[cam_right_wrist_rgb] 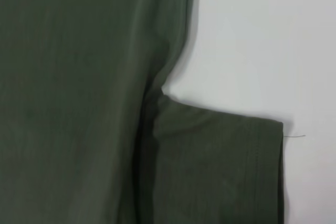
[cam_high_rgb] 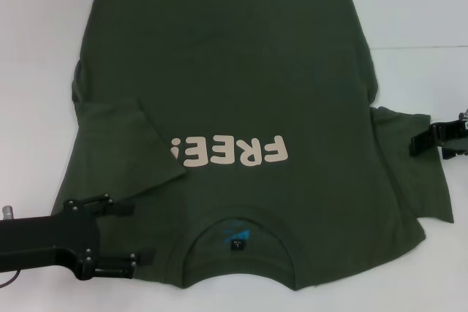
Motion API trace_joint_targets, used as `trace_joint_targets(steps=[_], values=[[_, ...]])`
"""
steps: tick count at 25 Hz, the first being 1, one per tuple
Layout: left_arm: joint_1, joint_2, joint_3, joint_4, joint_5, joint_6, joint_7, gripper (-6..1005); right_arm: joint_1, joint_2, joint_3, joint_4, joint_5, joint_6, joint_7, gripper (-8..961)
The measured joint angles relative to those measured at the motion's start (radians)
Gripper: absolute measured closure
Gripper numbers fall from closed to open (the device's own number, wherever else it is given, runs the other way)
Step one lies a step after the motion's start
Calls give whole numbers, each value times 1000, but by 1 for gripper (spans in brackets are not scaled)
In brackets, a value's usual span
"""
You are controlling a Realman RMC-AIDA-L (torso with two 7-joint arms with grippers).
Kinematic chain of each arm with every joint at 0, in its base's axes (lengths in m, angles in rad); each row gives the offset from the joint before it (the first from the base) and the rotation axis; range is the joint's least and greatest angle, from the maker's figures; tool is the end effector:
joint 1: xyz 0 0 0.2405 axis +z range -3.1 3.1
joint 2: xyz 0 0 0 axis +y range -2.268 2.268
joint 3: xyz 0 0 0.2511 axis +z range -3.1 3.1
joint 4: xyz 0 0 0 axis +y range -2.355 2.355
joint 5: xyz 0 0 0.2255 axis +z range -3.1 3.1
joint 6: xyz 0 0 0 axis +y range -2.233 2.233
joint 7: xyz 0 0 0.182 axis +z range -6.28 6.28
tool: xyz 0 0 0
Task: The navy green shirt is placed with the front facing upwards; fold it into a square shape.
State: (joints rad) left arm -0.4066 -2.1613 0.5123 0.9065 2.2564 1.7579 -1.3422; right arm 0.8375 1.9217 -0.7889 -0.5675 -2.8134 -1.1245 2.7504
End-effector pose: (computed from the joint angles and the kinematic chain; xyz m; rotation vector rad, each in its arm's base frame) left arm -0.2877 0.2985 -0.0124 -2.7801 -0.6113 -0.5381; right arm 0.3233 0.4489 0.0235 -1.8860 1.6556 -0.2077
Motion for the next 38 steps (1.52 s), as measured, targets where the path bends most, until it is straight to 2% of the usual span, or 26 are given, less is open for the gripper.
trace_joint_targets(steps=[31, 38], values=[[0, 0, 0, -1, 0, 0, 0, 49, 6, 5, -13, 25, 8, 12, 7, 263], [0, 0, 0, -3, 0, 0, 0, 50, 12, -4, 66, 45, 15, -34, -3, 263]])
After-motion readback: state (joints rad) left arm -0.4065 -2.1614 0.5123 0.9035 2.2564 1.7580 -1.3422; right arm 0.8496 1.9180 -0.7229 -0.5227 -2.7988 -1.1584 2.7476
